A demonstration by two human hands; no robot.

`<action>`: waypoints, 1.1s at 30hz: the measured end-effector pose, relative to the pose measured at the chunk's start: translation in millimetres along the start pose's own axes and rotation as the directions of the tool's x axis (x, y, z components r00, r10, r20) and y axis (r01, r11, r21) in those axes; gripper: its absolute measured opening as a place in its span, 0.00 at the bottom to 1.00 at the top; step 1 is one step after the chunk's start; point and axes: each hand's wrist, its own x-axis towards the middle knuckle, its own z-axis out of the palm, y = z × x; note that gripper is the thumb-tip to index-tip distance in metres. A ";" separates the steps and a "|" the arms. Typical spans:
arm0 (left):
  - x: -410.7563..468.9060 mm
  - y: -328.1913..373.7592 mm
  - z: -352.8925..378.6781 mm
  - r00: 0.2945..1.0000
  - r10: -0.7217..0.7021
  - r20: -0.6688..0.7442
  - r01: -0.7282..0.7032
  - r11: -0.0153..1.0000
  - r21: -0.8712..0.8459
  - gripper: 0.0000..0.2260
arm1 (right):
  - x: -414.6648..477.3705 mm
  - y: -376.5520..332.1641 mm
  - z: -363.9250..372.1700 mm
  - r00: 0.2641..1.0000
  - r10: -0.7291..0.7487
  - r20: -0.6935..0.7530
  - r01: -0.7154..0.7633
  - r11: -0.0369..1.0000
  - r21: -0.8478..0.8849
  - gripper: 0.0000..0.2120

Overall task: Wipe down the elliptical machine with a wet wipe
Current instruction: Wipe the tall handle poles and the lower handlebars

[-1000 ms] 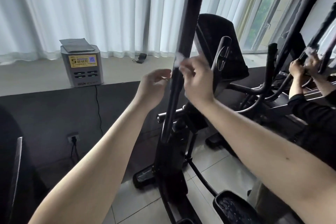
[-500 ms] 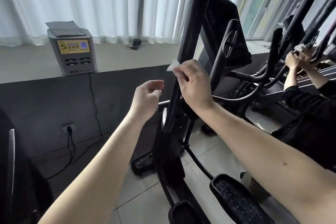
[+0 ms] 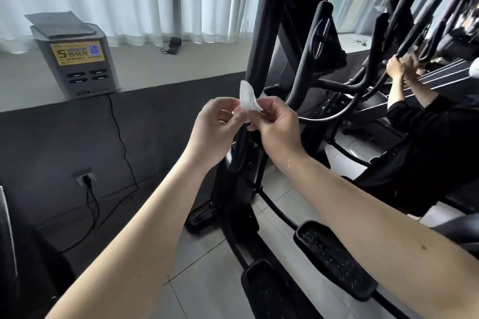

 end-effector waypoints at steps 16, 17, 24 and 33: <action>49.7 78.6 21.6 0.960 0.189 -0.207 -0.134 0.957 0.257 0.11 | 53.6 -76.1 -51.9 0.992 -0.038 0.118 0.024 0.993 0.120 0.07; 54.2 85.9 21.6 0.948 0.205 -0.245 -0.135 0.952 0.275 0.10 | 57.1 -80.2 -55.2 0.993 -0.041 0.109 0.026 0.990 0.136 0.08; 87.5 147.2 10.6 0.872 0.276 -0.405 -0.184 0.950 0.251 0.13 | 74.5 -105.6 -65.7 0.994 -0.060 0.090 0.040 0.978 0.205 0.09; 172.0 223.8 5.8 0.930 0.261 -0.259 -0.235 0.963 0.130 0.19 | 108.6 -151.6 -40.4 0.972 -0.196 -0.127 0.213 0.967 0.142 0.07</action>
